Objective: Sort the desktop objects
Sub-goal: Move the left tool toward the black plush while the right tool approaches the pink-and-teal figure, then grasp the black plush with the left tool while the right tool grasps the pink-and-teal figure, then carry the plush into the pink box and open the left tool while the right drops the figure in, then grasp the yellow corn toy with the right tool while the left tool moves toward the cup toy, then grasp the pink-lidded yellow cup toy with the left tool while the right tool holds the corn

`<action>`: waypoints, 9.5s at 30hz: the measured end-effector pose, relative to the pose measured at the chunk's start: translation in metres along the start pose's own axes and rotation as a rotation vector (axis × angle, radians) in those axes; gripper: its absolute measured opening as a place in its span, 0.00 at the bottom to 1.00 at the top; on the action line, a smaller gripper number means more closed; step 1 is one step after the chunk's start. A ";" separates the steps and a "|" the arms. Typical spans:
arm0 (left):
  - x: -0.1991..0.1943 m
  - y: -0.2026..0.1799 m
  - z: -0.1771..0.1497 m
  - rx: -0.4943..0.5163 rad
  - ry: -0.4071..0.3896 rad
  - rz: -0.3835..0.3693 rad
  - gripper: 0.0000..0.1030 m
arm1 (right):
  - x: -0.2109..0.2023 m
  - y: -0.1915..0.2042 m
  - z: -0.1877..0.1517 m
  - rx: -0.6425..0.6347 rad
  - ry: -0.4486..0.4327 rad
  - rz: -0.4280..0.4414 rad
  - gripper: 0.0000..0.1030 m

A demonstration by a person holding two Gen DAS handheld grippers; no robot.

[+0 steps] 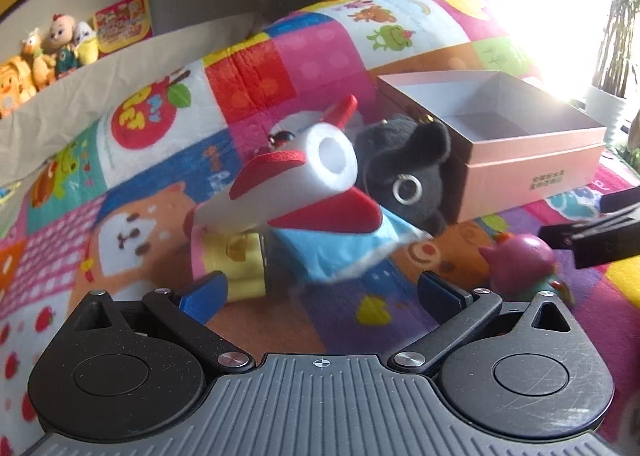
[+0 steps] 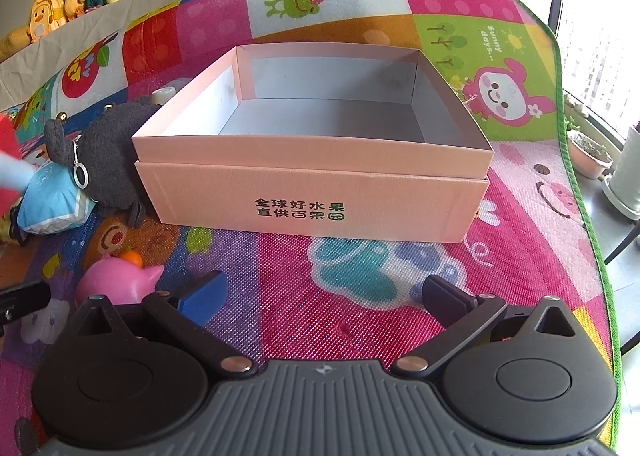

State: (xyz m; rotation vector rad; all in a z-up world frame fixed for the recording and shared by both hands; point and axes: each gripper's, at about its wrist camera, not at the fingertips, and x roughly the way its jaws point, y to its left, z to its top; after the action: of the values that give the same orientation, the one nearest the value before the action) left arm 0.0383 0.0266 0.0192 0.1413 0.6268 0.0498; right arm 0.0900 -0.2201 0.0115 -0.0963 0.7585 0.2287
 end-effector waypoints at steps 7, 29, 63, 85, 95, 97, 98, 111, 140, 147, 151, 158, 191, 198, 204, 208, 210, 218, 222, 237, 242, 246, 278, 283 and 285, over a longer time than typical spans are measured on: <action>0.036 0.018 0.033 -0.006 -0.075 0.079 1.00 | 0.000 -0.003 0.000 -0.002 -0.006 0.017 1.00; -0.049 0.021 0.006 -0.098 -0.140 -0.111 0.99 | -0.049 0.055 -0.016 -0.150 -0.095 0.287 0.46; -0.027 -0.026 0.011 0.042 -0.109 -0.188 0.76 | -0.058 -0.032 -0.047 0.074 -0.124 0.092 0.84; -0.052 -0.027 -0.013 0.099 -0.059 -0.305 0.51 | -0.056 -0.037 -0.048 0.112 -0.123 0.089 0.94; -0.078 -0.027 -0.047 0.071 -0.011 -0.345 0.62 | -0.055 -0.033 -0.047 0.099 -0.114 0.070 0.94; -0.075 -0.030 -0.047 0.070 -0.013 -0.344 0.70 | -0.055 -0.032 -0.048 0.096 -0.115 0.064 0.94; -0.072 -0.032 -0.045 0.070 -0.014 -0.341 0.74 | -0.056 -0.032 -0.048 0.094 -0.117 0.063 0.94; -0.048 -0.046 -0.037 0.044 0.016 -0.311 0.77 | -0.058 -0.026 -0.050 0.050 -0.128 0.058 0.63; -0.034 -0.054 0.114 0.034 -0.242 -0.347 0.66 | -0.158 -0.067 0.015 -0.037 -0.301 0.177 0.47; 0.071 -0.096 0.148 0.101 -0.131 -0.279 0.66 | -0.135 -0.086 0.052 -0.029 -0.353 0.120 0.47; 0.117 -0.107 0.158 0.177 -0.128 -0.172 0.67 | -0.115 -0.086 0.069 -0.075 -0.348 0.110 0.47; 0.125 -0.086 0.170 0.169 -0.091 -0.183 0.82 | -0.058 -0.077 0.107 -0.080 -0.241 0.133 0.47; -0.011 0.049 0.006 -0.172 -0.067 -0.209 0.97 | 0.000 0.057 0.164 -0.168 -0.010 0.296 0.57; -0.019 0.066 -0.004 -0.216 -0.062 -0.177 0.98 | 0.062 0.139 0.177 -0.194 0.134 0.264 0.45; -0.025 0.072 -0.010 -0.223 -0.073 -0.175 0.98 | 0.100 0.163 0.164 -0.285 0.188 0.166 0.28; -0.023 0.081 -0.010 -0.260 -0.069 -0.167 0.98 | 0.062 0.152 0.152 -0.313 0.135 0.225 0.25; -0.024 0.084 -0.008 -0.279 -0.077 -0.166 0.98 | 0.033 0.138 0.141 -0.313 0.116 0.274 0.25; -0.029 0.070 0.007 -0.271 -0.102 -0.190 0.98 | -0.053 0.056 0.083 -0.164 0.096 0.375 0.25; -0.031 0.060 0.012 -0.232 -0.126 -0.142 0.98 | -0.056 0.019 0.049 -0.094 0.075 0.292 0.25; 0.019 0.109 0.011 -0.249 -0.039 0.054 0.72 | -0.051 -0.037 -0.022 0.119 -0.111 0.151 0.51; 0.024 0.100 0.019 -0.170 -0.031 0.071 0.41 | -0.047 -0.041 -0.034 0.142 -0.126 0.130 0.55; 0.011 0.093 0.020 -0.107 -0.033 0.092 0.12 | -0.049 -0.046 -0.036 0.174 -0.146 0.142 0.65; -0.041 0.084 0.024 -0.020 -0.113 0.111 0.56 | -0.050 -0.052 -0.038 0.224 -0.166 0.157 0.82; -0.082 0.026 0.032 0.230 -0.185 0.047 0.56 | -0.050 -0.052 -0.038 0.224 -0.164 0.155 0.82; -0.080 -0.003 0.031 0.329 -0.184 0.002 0.56 | -0.051 -0.052 -0.038 0.228 -0.171 0.150 0.82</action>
State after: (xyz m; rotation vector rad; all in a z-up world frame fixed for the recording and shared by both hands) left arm -0.0082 0.0131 0.0900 0.4591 0.4471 -0.0647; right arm 0.0410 -0.2862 0.0194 0.1945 0.6171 0.2878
